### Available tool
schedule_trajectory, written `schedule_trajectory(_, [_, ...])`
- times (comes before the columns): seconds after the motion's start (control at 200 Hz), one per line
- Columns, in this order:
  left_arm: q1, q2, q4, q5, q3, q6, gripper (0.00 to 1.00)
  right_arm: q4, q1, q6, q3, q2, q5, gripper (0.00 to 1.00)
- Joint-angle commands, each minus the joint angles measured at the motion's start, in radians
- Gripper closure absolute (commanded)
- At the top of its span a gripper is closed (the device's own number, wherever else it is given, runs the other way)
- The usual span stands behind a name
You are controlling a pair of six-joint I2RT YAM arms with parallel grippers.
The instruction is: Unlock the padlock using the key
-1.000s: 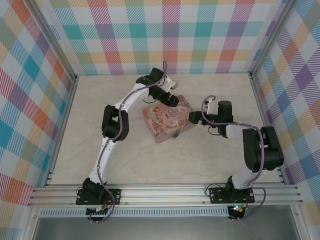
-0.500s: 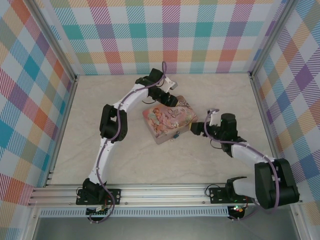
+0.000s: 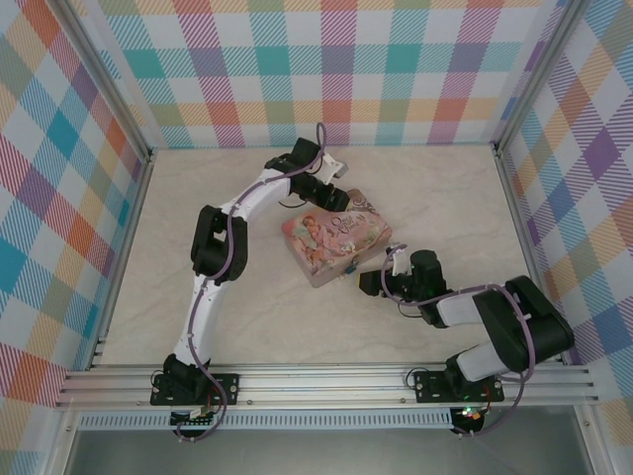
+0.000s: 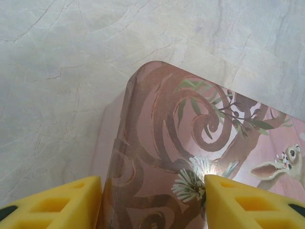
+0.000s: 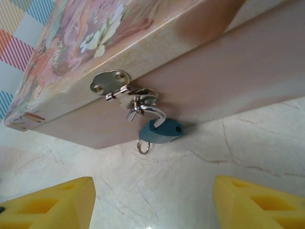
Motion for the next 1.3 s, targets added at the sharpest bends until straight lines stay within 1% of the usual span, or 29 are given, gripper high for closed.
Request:
schedule_trajectory(0.0, [0.015, 0.000, -0.048, -0.097, -0.041, -0.001, 0.45, 0.172, 0.012, 0.011, 0.030, 0.054, -0.026, 0.34])
schedule_trajectory(0.255, [0.015, 0.016, -0.045, -0.093, -0.031, -0.005, 0.47, 0.240, 0.011, -0.004, 0.041, 0.111, -0.006, 0.31])
schedule_trajectory(0.49, [0.015, 0.039, -0.073, -0.093, 0.004, 0.012, 0.47, 0.333, 0.012, 0.031, 0.067, 0.210, -0.038, 0.31])
schedule_trajectory(0.705, [0.015, 0.039, -0.060, -0.090, -0.001, 0.002, 0.48, 0.342, 0.013, 0.043, 0.103, 0.248, -0.081, 0.31])
schedule_trajectory(1.05, [0.015, 0.033, -0.058, -0.092, -0.005, -0.005, 0.49, 0.419, 0.025, 0.078, 0.118, 0.295, -0.153, 0.39])
schedule_trajectory(1.295, [0.015, 0.030, -0.058, -0.092, -0.009, -0.005, 0.50, 0.445, 0.026, 0.095, 0.109, 0.295, -0.165, 0.44])
